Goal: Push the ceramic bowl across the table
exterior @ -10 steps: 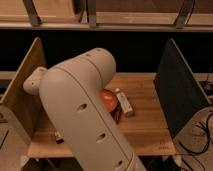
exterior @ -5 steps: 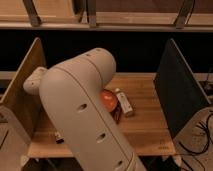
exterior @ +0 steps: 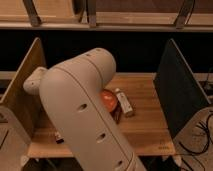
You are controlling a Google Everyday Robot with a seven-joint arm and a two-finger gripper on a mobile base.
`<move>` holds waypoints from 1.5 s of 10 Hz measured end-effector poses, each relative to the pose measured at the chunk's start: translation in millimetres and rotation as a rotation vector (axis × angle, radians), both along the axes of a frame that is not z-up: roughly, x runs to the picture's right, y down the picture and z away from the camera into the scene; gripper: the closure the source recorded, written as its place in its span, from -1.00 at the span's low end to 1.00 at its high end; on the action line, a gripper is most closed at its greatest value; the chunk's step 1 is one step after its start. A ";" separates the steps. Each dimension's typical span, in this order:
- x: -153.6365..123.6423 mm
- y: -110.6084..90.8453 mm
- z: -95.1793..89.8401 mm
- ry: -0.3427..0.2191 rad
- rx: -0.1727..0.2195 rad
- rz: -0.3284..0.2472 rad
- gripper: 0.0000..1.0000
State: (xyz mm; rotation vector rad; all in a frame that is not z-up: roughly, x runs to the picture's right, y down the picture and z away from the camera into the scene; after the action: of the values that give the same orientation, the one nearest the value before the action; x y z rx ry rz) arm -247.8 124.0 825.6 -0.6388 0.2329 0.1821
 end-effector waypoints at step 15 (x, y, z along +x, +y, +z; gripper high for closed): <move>82.5 24.7 17.2 0.244 -0.112 0.062 1.00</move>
State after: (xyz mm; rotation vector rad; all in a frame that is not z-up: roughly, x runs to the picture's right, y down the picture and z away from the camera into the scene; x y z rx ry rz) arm -165.3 148.7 842.8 -0.7356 0.4608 0.3087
